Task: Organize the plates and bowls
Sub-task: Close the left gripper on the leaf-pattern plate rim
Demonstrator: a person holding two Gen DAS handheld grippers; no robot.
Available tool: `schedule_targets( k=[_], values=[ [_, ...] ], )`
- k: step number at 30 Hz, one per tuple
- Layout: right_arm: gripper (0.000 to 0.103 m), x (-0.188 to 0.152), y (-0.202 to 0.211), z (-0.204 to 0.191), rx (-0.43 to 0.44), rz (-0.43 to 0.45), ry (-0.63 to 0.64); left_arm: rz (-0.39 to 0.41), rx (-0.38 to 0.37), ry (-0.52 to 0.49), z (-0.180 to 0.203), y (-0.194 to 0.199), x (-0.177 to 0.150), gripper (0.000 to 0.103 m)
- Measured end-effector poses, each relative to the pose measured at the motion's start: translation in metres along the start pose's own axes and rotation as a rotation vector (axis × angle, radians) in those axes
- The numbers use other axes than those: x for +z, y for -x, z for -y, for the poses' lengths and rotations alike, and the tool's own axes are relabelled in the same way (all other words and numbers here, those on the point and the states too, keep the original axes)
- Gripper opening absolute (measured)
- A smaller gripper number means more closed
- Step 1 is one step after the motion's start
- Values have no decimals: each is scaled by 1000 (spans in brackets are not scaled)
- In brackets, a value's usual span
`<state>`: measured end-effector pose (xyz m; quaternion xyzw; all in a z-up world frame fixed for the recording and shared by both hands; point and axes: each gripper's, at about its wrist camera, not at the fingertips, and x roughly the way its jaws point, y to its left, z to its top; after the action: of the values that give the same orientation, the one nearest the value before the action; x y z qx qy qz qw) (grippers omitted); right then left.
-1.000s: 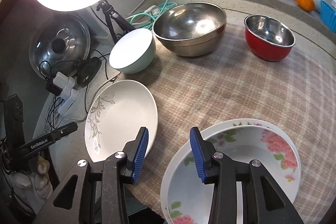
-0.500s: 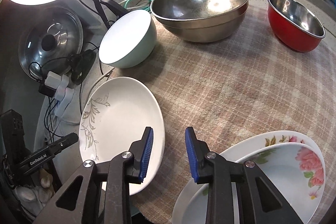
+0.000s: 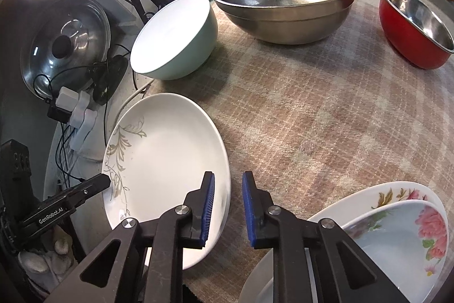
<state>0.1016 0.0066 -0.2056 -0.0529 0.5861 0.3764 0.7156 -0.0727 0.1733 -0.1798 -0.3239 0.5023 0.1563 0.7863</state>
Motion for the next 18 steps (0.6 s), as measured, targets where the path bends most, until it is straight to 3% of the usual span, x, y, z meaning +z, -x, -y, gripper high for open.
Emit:
schedule_targets(
  k=[18],
  values=[
    [8,1,-7,-5,-11,-18,13,-26,-9,0,3,-11,-1,7]
  ],
)
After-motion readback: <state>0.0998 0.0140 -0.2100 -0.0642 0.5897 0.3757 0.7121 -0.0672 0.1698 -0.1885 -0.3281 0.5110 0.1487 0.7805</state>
